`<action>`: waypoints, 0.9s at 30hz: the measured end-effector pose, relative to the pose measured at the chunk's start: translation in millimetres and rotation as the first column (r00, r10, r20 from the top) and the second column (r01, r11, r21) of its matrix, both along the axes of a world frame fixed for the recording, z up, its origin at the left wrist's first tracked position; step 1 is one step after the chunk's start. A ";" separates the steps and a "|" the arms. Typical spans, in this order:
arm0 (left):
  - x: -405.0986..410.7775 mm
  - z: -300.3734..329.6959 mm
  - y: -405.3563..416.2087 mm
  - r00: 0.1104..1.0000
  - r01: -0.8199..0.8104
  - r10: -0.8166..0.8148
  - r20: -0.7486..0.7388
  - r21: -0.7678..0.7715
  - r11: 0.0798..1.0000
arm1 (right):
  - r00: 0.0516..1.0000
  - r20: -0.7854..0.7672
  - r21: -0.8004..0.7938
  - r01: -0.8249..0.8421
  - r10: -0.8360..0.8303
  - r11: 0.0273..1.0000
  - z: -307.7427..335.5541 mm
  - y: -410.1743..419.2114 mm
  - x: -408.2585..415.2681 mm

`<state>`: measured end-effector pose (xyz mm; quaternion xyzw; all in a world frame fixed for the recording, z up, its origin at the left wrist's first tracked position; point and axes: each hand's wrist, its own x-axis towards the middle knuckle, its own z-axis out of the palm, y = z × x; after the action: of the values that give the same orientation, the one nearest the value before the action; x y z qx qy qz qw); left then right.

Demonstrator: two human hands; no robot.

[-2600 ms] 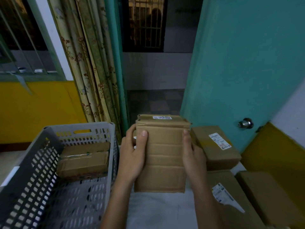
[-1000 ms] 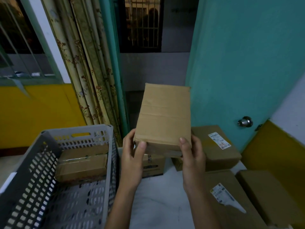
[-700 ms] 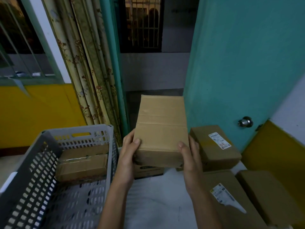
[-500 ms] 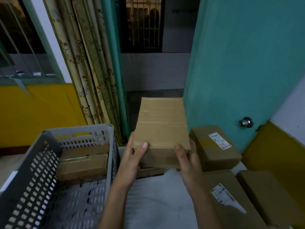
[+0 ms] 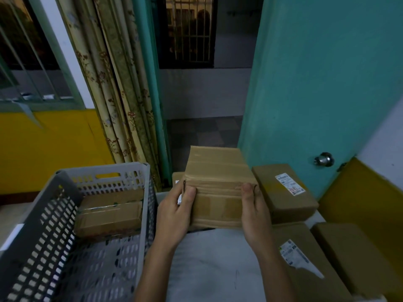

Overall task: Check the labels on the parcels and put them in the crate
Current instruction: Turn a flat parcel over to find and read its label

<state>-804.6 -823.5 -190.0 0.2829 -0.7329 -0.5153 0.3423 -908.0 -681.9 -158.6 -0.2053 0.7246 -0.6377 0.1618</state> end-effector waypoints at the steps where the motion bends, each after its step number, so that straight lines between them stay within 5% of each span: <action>1: -0.3 -1.1 0.4 1.000 -0.003 0.003 0.011 0.005 1.000 | 1.000 -0.012 0.011 0.000 0.000 1.000 -0.7 0.6 -1.1; 7: 0.6 2.2 -1.1 0.997 -0.080 0.079 0.009 0.040 0.996 | 1.000 -0.021 0.046 -0.020 0.021 0.999 -7.6 -1.8 -1.1; 12: 5.0 5.8 4.1 0.992 0.104 -0.089 -0.091 0.172 0.980 | 0.999 0.027 -0.012 -0.030 0.031 0.999 3.8 2.6 -2.6; 18: 4.4 5.9 6.1 0.998 0.003 0.003 -0.069 0.088 0.996 | 1.000 -0.030 -0.057 -0.005 0.003 0.998 -5.9 1.7 -2.7; 27: 10.2 16.4 5.1 0.991 0.083 -0.066 -0.116 0.145 0.986 | 0.994 0.002 -0.102 -0.104 0.105 0.989 4.5 9.8 -0.5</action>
<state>-794.4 -818.4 -173.6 0.2509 -0.6823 -0.5960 0.3410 -908.4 -672.1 -154.1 -0.2487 0.6789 -0.6651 0.1868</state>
